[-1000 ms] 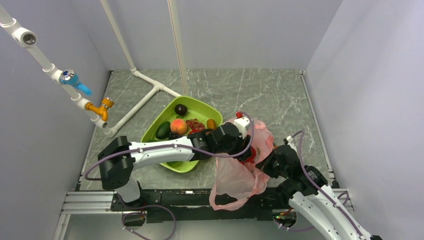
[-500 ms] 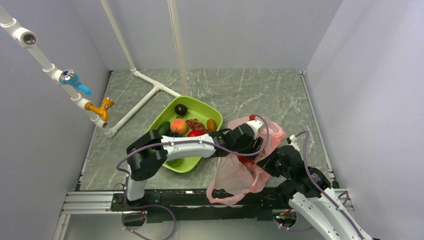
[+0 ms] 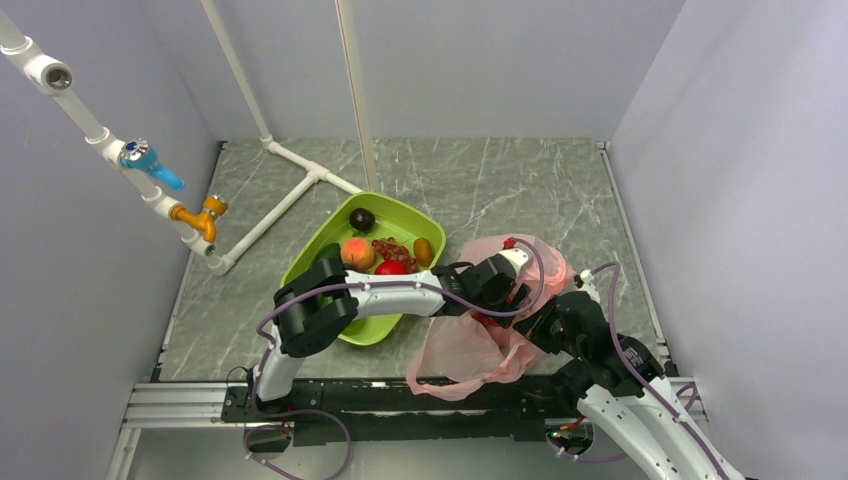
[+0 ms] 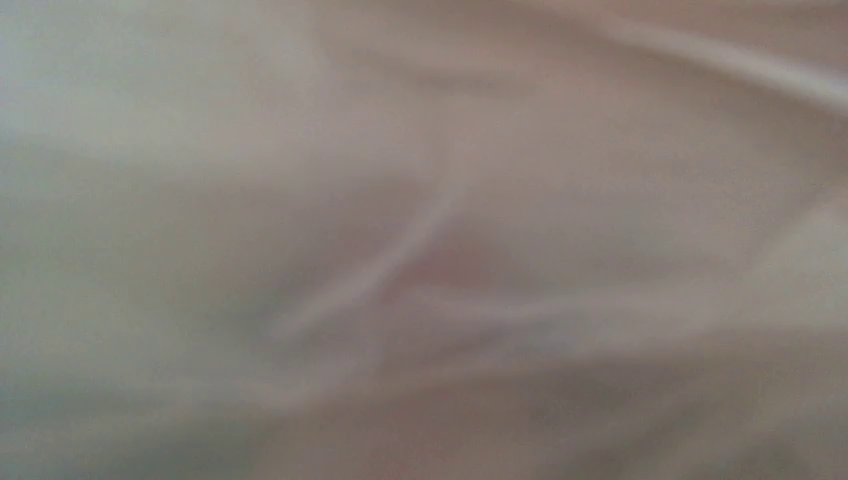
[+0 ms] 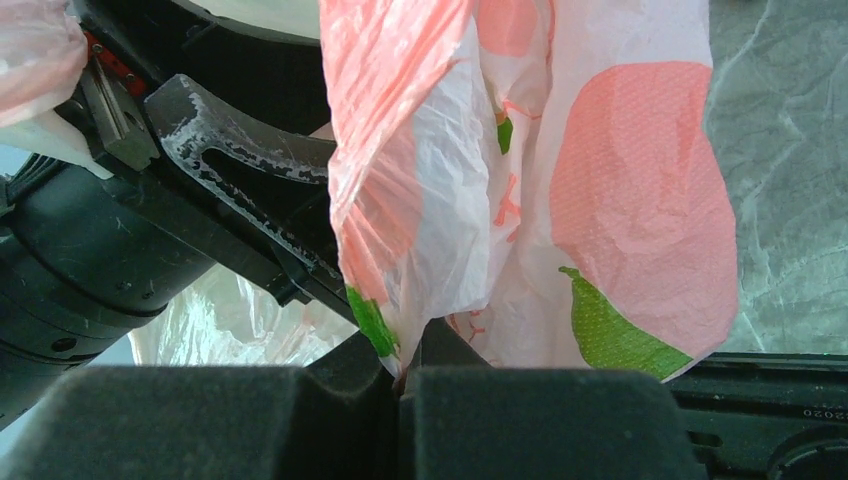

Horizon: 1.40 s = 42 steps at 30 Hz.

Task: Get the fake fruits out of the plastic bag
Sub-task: Take out the fake fruit from the plastic bag, then place the fake fruit in the bin.

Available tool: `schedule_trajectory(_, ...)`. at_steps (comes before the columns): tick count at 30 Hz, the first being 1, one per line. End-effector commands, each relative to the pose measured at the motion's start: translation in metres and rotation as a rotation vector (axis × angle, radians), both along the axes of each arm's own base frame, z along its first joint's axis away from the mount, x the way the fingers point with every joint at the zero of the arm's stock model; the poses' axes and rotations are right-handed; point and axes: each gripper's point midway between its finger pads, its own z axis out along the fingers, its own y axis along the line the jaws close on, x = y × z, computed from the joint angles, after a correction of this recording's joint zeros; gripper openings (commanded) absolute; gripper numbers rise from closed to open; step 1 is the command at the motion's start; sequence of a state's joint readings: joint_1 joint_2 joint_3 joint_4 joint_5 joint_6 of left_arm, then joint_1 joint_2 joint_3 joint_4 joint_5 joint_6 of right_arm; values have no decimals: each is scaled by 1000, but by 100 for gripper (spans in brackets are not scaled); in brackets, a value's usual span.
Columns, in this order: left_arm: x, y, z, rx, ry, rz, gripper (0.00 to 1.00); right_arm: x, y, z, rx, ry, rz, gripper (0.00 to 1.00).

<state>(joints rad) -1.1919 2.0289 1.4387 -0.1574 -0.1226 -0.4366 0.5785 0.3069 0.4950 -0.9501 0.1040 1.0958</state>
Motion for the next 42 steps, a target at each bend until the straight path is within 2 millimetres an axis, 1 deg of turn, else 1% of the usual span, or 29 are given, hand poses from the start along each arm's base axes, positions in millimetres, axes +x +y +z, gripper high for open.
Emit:
schedule_trajectory(1, 0, 4, -16, 63, -11, -1, 81, 6, 2, 14, 11, -45, 2, 0)
schedule_trajectory(3, 2, 1, -8, 55, -30, -4, 75, 6, 2, 16, 11, -47, 4, 0)
schedule_trajectory(6, 5, -1, 13, 33, -57, -13, 56, 7, 0, 16, 5, -50, -7, 0)
schedule_trajectory(8, 4, -1, 29, 11, -64, -21, 48, 7, -2, 18, 3, -59, -18, 0)
schedule_trajectory(10, 0, 1, 52, -35, -64, -30, 43, 9, -4, 19, 0, -72, -29, 0)
schedule_trajectory(14, -21, 7, 98, -158, -24, -73, 39, 15, -7, 19, -9, -100, -51, 0)
schedule_trajectory(15, -28, 9, 116, -206, -13, -91, 39, 18, -7, 20, -15, -110, -52, 0)
schedule_trajectory(18, -47, 13, 151, -323, 38, -145, 39, 26, -9, 23, -46, -153, -45, 0)
schedule_trajectory(20, -57, 19, 172, -383, 66, -173, 38, 30, -10, 24, -68, -178, -38, 0)
schedule_trajectory(22, -65, 28, 188, -422, 77, -190, 37, 32, -10, 23, -70, -190, -42, 0)
schedule_trajectory(24, -68, 41, 199, -431, 70, -195, 36, 35, -7, 25, -51, -210, -38, 0)
schedule_trajectory(27, -64, 68, 205, -383, 28, -145, 33, 39, -6, 37, -29, -254, -45, 0)
schedule_trajectory(30, -51, 106, 203, -316, -25, -36, 29, 48, -5, 59, -33, -331, -44, 0)
schedule_trajectory(32, -35, 138, 201, -276, -60, 79, 27, 58, -5, 82, -57, -403, -36, 0)
schedule_trajectory(33, -29, 153, 201, -267, -75, 134, 25, 64, -5, 97, -75, -443, -33, 0)
schedule_trajectory(37, -5, 214, 196, -255, -109, 345, 26, 89, 0, 150, -176, -573, 18, 0)
schedule_trajectory(39, 2, 239, 188, -245, -107, 433, 28, 97, 6, 177, -216, -643, 65, 0)
schedule_trajectory(41, 7, 261, 179, -235, -108, 514, 29, 101, 16, 205, -237, -737, 137, 0)
schedule_trajectory(42, 10, 269, 175, -232, -106, 546, 29, 102, 19, 214, -254, -775, 173, 0)
